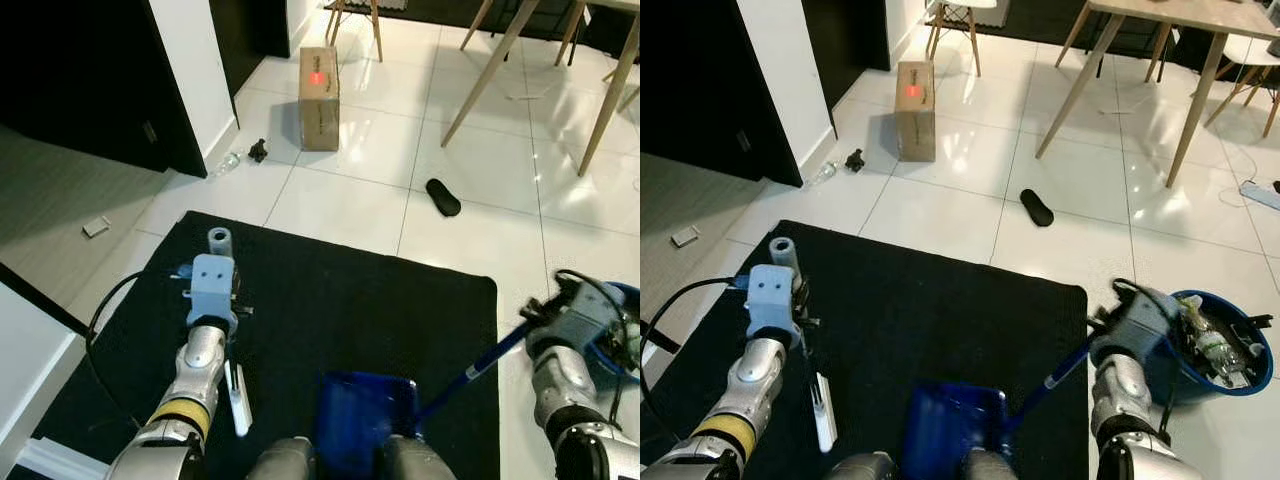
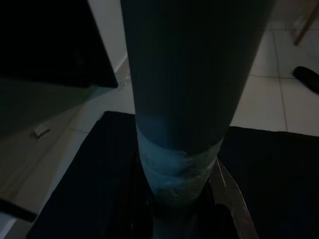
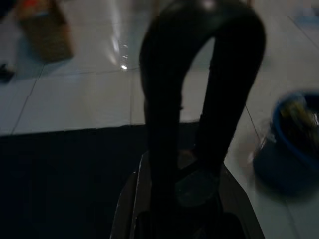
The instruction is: Sweep floor
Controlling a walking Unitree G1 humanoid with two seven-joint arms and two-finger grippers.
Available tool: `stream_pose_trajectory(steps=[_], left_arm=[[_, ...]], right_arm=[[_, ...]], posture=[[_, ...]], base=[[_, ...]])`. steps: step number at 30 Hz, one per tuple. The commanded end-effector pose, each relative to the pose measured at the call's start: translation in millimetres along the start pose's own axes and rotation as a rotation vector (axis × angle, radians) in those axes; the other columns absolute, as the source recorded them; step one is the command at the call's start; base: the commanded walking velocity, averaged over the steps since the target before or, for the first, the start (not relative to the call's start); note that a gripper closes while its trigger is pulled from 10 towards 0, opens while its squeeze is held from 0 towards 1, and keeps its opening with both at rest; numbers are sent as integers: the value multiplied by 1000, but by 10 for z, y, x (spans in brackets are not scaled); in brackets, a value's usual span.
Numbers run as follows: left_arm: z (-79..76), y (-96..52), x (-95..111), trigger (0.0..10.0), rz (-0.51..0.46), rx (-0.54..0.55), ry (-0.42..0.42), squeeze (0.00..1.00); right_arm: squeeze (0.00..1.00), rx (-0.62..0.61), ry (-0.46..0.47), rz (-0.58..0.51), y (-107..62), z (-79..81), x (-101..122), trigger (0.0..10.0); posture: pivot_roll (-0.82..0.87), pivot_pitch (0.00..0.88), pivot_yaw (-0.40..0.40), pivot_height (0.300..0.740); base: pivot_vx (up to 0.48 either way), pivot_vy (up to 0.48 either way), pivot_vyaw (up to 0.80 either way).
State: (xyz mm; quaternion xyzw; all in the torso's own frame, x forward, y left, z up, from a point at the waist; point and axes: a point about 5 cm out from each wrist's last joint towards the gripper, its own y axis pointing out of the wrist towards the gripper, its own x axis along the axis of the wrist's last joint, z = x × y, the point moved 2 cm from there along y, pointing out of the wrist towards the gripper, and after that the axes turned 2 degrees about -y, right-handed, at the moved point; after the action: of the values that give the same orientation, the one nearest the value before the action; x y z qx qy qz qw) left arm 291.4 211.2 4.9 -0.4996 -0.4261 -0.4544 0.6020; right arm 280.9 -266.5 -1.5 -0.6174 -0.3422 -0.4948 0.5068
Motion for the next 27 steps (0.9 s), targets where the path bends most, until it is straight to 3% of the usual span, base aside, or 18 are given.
stream_pose_trajectory(steps=[1, 6, 11, 19, 23, 27], left_arm=[[-17, 9, -18, 10000, 17, 18, -22, 0], [-5, 29, 54, 10000, -21, 52, -29, 0], [-31, 45, 116, 10000, -55, 44, -40, 0], [-96, 33, 98, 10000, -49, -5, -33, 0], [-118, 39, 90, 10000, -38, -25, -23, 0], [-130, 55, 102, 10000, -34, -37, -16, 0]], right_arm=[[0, 77, -98, -121, 70, 171, 237, 10000], [0, 168, -211, -222, 112, 380, 435, 10000], [0, 147, -224, -276, 154, 372, 585, 10000], [0, 115, -121, -222, 171, 339, 516, 10000], [0, 149, -175, -164, 166, 398, 418, 10000], [0, 176, -203, -149, 157, 432, 382, 10000]], posture=[[80, 0, -32, 740], [80, 0, -36, 740], [80, 0, -42, 740], [78, 0, -40, 740], [78, 0, -34, 740], [78, 0, -30, 740]], base=[[0, 0, 0], [0, 0, 0], [0, 0, 0], [0, 0, 0], [0, 0, 0], [0, 0, 800]])
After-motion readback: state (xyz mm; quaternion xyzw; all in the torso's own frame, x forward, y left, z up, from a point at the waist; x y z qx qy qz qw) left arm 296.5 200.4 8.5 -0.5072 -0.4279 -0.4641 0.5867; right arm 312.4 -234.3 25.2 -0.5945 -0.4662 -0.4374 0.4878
